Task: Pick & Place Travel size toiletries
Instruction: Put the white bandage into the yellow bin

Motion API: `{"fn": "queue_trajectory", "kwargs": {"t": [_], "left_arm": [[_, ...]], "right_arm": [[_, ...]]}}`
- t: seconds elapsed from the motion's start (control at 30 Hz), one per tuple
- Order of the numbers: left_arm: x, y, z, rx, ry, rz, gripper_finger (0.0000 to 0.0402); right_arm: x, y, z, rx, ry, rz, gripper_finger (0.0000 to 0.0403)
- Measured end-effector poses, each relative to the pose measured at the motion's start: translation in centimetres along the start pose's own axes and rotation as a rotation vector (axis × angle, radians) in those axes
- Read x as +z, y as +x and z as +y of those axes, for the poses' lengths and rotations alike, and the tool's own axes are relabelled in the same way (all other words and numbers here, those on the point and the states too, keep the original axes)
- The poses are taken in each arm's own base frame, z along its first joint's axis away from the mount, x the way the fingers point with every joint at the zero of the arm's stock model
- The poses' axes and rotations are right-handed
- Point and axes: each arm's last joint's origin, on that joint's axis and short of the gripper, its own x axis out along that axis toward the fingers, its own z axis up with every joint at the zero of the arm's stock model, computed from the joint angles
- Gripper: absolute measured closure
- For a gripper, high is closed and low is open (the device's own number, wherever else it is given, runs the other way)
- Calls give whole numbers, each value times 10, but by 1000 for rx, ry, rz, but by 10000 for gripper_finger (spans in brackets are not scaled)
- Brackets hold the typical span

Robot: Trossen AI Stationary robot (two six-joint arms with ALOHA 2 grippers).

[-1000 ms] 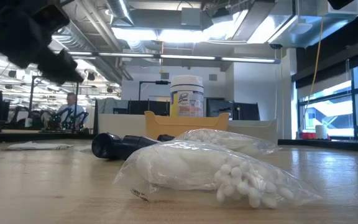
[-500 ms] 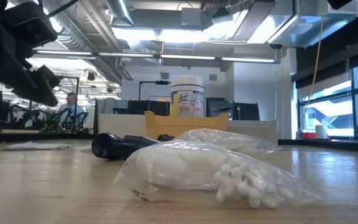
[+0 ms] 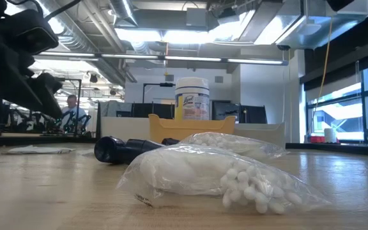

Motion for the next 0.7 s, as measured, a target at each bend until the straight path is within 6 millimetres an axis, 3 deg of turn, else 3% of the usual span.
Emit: {"fn": "queue_trajectory", "kwargs": {"t": [0.27, 0.57, 0.7], "left_arm": [[5, 0, 2, 51, 67, -9, 192], [47, -12, 5, 220, 110, 118, 192], [56, -13, 7, 233, 118, 109, 192]], "right_arm": [[1, -4, -3, 17, -70, -16, 349], [1, -3, -3, 19, -73, -13, 311], [1, -3, -3, 19, -74, -13, 299]]}}
